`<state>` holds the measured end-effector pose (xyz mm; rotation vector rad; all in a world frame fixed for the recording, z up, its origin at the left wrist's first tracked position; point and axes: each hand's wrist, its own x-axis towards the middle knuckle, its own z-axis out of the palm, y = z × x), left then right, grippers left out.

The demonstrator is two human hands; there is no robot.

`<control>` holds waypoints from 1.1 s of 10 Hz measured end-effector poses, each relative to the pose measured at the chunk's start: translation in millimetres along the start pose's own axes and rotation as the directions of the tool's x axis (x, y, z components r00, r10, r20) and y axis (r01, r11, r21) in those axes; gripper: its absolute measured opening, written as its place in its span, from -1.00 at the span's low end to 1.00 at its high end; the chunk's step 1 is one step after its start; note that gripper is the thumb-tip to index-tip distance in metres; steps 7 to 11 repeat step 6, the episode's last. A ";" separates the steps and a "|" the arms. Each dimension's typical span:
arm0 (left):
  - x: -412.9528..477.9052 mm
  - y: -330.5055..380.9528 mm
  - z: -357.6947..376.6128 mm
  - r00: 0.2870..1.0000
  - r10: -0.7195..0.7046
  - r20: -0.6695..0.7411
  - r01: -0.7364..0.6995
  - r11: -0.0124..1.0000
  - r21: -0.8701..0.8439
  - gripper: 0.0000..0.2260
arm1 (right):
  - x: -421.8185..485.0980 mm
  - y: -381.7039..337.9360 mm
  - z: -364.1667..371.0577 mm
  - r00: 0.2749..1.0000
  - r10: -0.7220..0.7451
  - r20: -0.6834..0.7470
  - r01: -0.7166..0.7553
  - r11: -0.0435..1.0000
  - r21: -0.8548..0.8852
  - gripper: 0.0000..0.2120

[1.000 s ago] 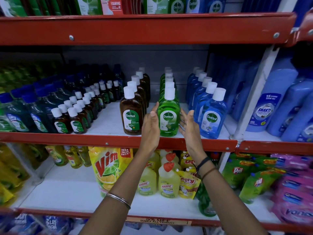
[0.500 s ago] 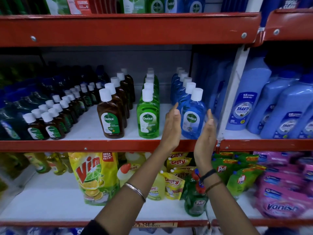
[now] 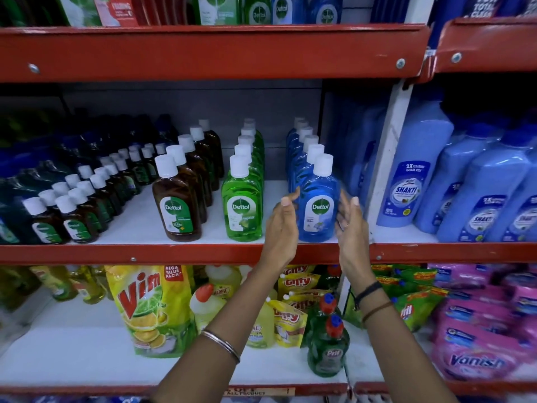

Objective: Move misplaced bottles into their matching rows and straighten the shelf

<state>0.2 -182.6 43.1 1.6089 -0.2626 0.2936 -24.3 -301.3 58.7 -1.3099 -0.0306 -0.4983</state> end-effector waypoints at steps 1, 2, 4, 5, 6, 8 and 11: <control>-0.7 1.8 1.0 1.000 0.003 -0.017 -0.003 1.000 0.000 -0.55 | 0.3 1.4 0.4 1.000 0.022 0.002 -0.022 1.000 0.016 -0.59; -1.2 2.8 1.0 1.000 -0.001 0.000 0.001 1.000 -0.006 -0.55 | -0.3 2.6 1.1 1.000 0.027 -0.013 -0.027 0.999 0.026 -0.58; -4.1 6.2 -1.3 0.999 0.029 0.023 -0.031 0.996 0.080 -0.48 | -8.2 -3.4 6.8 0.998 -0.042 -0.056 0.042 0.999 0.003 -0.68; -11.9 20.4 -9.8 0.986 0.168 0.008 -0.167 0.972 0.162 -0.35 | -21.1 1.1 2.8 0.972 -0.186 -0.141 0.176 0.981 -0.079 -0.70; -12.9 42.4 -28.9 0.916 0.401 -0.001 -0.389 0.889 0.243 -0.45 | -55.7 12.3 -18.3 0.907 -0.361 -0.218 0.323 0.927 -0.192 -0.63; -12.9 42.4 -28.9 0.916 0.401 -0.001 -0.389 0.889 0.243 -0.45 | -55.7 12.3 -18.3 0.907 -0.361 -0.218 0.323 0.927 -0.192 -0.63; -12.9 42.4 -28.9 0.916 0.401 -0.001 -0.389 0.889 0.243 -0.45 | -55.7 12.3 -18.3 0.907 -0.361 -0.218 0.323 0.927 -0.192 -0.63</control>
